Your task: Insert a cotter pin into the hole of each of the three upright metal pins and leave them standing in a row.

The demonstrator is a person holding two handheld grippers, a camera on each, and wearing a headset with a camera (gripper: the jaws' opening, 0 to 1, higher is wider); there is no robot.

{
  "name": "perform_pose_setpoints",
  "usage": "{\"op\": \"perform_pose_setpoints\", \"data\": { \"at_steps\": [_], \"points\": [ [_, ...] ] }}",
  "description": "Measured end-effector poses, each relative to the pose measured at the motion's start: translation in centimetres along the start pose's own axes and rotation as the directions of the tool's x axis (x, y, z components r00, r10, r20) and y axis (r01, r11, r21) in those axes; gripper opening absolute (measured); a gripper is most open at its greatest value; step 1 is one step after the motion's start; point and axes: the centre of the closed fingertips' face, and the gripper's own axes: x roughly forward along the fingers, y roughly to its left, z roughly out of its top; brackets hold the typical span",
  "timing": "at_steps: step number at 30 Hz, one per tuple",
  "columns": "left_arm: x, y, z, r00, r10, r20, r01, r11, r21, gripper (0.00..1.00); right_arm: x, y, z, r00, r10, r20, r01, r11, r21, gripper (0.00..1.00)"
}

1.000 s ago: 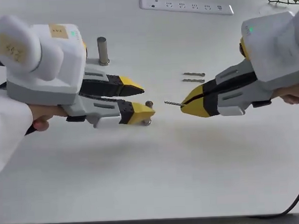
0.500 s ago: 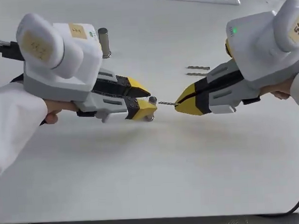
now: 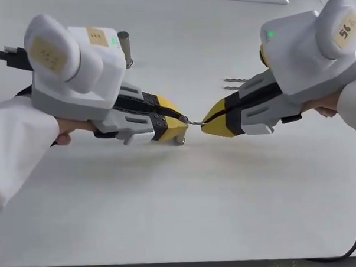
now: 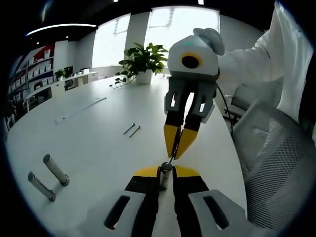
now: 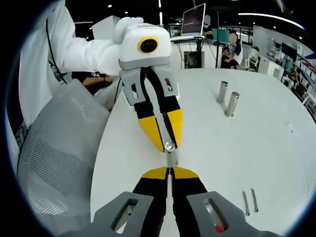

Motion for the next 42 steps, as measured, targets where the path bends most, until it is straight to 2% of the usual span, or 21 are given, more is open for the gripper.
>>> {"op": "perform_pose_setpoints", "data": {
  "at_steps": [2,10,15,21,24,28,29,32,38,40,41,42],
  "points": [
    [0.0,0.0,0.0,1.0000,0.000,0.002,0.000,1.000,-0.019,0.08,0.3,0.0,0.2,1.0000,0.003,-0.001,-0.003,1.000,-0.007,0.00],
    [0.0,-0.2,0.0,0.9999,-0.009,-0.005,0.009,1.000,-0.003,0.08,1.2,0.1,1.1,0.9997,0.017,-0.015,-0.018,0.998,-0.058,0.00],
    [0.0,-0.2,-0.1,0.9998,-0.010,-0.015,0.010,1.000,0.012,0.08,1.3,0.0,1.3,0.9991,0.017,-0.040,-0.022,0.993,-0.117,0.00],
    [0.1,-0.2,-0.1,0.9996,-0.012,-0.023,0.013,1.000,0.024,0.08,1.3,0.3,1.3,0.9977,0.033,-0.059,-0.041,0.991,-0.131,0.00],
    [0.1,-0.3,-0.1,0.9996,-0.014,-0.022,0.015,1.000,0.028,0.09,1.3,0.4,1.4,0.9979,0.032,-0.057,-0.039,0.991,-0.131,0.10],
    [-0.2,-0.1,-0.3,0.9996,0.006,-0.028,-0.005,0.999,0.036,0.15,1.3,0.4,1.5,0.9982,0.028,-0.053,-0.034,0.991,-0.126,0.09],
    [-0.4,0.0,-0.3,0.9995,0.013,-0.028,-0.012,0.999,0.038,0.18,1.3,0.4,1.5,0.9983,0.026,-0.051,-0.033,0.992,-0.125,0.10],
    [-1.1,0.0,-0.7,0.9992,0.032,-0.026,-0.031,0.999,0.036,0.33,1.3,0.2,1.6,0.9988,0.016,-0.045,-0.021,0.993,-0.117,0.11],
    [-2.8,-0.3,-1.9,0.9984,0.055,-0.014,-0.054,0.998,0.014,0.62,1.8,0.2,1.7,0.9989,0.023,-0.040,-0.027,0.994,-0.105,0.10],
    [-3.2,0.4,-2.4,0.9925,0.120,-0.020,-0.121,0.992,-0.039,0.83,2.0,0.2,1.7,0.9990,0.023,-0.038,-0.027,0.994,-0.103,0.10],
    [-3.5,0.5,-2.8,0.9912,0.131,-0.012,-0.131,0.991,0.001,1.00,2.1,0.3,1.7,0.9989,0.028,-0.037,-0.032,0.995,-0.099,0.10],
    [-3.7,0.4,-3.0,0.9916,0.128,-0.020,-0.128,0.992,0.007,0.96,2.2,0.3,1.8,0.9989,0.028,-0.037,-0.031,0.995,-0.099,0.10]
  ]
}}
